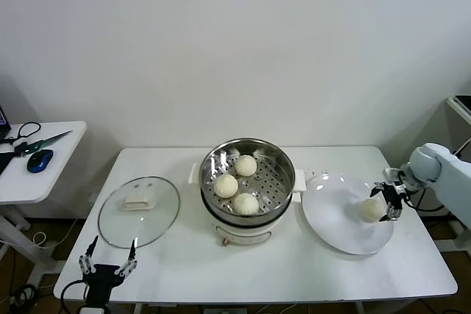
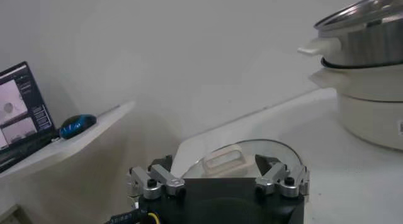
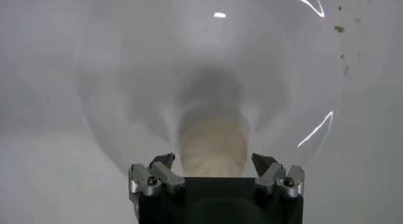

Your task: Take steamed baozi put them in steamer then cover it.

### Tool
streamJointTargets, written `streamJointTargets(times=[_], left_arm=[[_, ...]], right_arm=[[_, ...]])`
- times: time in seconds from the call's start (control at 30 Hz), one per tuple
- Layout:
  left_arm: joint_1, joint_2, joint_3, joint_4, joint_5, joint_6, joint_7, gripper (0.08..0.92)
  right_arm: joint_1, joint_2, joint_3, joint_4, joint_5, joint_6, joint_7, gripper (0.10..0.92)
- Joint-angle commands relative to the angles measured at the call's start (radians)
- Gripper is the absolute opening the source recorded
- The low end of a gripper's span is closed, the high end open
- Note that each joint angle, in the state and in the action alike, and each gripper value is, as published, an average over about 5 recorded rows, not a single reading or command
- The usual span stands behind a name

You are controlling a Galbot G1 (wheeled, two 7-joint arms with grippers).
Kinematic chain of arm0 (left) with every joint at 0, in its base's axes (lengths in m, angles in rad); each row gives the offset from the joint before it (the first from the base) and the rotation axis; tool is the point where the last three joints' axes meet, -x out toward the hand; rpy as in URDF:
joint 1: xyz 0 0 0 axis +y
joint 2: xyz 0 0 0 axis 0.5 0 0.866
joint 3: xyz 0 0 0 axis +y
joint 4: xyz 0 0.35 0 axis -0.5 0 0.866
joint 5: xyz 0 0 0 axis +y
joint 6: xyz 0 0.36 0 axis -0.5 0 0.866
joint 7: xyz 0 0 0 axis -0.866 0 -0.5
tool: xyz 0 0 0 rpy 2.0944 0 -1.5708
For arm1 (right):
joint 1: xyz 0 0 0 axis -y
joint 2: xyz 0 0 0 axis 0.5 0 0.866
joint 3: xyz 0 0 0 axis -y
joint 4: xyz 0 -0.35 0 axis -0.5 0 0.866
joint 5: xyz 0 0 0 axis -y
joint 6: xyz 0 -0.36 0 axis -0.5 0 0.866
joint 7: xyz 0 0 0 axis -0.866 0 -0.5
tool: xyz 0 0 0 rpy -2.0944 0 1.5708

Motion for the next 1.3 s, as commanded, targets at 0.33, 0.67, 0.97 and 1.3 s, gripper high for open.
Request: streamJointTargets(times=[0.33, 0.67, 0.97, 1.3], left_arm=[[-0.002, -0.004, 0.005, 0.008, 0.011, -0.001, 0.000, 0.823], [0.000, -0.010, 0.011, -0.005, 0.023, -0.001, 0.000, 0.823], [-0.001, -0.005, 0.016, -0.016, 0.025, 0.001, 0.001, 0.823], [0.000, -0.002, 0.030, -0.025, 0.018, -0.005, 0.004, 0.823]], right_arm=[[-0.022, 0.075, 0.014, -0.091, -0.041, 0.015, -0.008, 0.821], [0.017, 0.050, -0.024, -0.066, 0.036, -0.018, -0.015, 0.725], [0.254, 0.028, -0.231, 0.022, 0.249, -0.086, -0.009, 0.710], [0.707, 0.137, -0.633, 0.137, 0.638, -0.192, 0.032, 0.713]])
